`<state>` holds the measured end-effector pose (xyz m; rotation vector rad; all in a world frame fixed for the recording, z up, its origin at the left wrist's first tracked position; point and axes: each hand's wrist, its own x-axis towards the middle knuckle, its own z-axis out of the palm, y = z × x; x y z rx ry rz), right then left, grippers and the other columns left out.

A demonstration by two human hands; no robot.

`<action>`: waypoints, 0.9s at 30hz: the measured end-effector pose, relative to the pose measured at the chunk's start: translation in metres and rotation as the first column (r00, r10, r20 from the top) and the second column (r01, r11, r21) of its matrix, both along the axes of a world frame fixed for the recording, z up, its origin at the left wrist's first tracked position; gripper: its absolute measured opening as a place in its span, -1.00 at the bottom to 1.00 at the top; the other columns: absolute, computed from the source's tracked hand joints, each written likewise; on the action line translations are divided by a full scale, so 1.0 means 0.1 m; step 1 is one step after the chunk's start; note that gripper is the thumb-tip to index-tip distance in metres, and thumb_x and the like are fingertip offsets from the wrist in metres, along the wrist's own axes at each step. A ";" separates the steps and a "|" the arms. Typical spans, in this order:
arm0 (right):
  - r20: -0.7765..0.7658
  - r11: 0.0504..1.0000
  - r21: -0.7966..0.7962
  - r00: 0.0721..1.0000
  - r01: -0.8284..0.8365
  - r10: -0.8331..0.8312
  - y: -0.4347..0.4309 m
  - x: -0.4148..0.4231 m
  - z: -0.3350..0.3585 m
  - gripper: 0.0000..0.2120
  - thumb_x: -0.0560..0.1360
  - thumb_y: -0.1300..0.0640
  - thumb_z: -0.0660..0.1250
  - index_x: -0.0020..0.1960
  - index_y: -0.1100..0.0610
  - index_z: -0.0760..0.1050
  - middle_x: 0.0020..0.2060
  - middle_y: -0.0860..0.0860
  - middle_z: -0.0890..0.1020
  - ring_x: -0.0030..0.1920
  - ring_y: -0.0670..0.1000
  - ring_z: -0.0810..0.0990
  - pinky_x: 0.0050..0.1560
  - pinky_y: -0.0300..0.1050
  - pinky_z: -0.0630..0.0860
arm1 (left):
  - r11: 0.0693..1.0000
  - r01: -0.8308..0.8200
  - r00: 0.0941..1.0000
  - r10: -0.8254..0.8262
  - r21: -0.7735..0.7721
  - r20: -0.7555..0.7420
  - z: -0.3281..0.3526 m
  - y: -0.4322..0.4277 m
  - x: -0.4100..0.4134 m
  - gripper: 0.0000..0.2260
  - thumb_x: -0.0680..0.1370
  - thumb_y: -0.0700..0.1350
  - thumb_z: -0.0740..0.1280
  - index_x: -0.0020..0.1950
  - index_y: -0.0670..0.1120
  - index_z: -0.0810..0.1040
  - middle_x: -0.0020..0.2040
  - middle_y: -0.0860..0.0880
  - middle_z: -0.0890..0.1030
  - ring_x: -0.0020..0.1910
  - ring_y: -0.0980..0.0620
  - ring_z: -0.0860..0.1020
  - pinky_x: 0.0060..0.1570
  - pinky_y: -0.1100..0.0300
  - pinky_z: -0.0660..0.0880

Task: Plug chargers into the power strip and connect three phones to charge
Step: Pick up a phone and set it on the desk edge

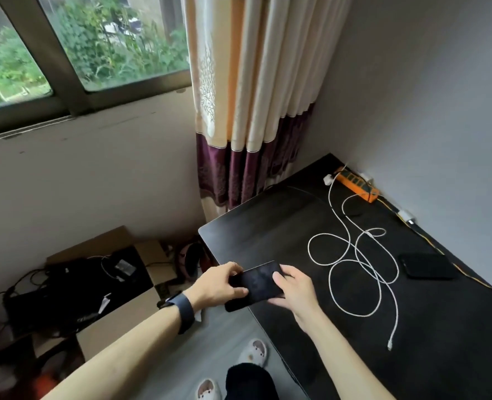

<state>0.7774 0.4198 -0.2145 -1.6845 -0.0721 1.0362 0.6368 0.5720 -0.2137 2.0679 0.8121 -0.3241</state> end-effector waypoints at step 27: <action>0.104 0.352 -0.807 0.473 -0.475 0.875 0.74 1.09 -1.41 -0.11 0.55 -0.17 0.24 0.59 -0.13 -0.36 0.51 -0.14 -0.48 0.55 -0.01 -0.41 0.46 0.38 0.09 | 0.902 0.051 0.958 0.077 0.429 -0.276 -1.35 1.38 1.34 -0.34 0.43 0.13 0.43 0.41 -0.10 0.27 0.26 -0.08 0.37 0.21 -0.14 0.45 -0.17 -0.02 0.54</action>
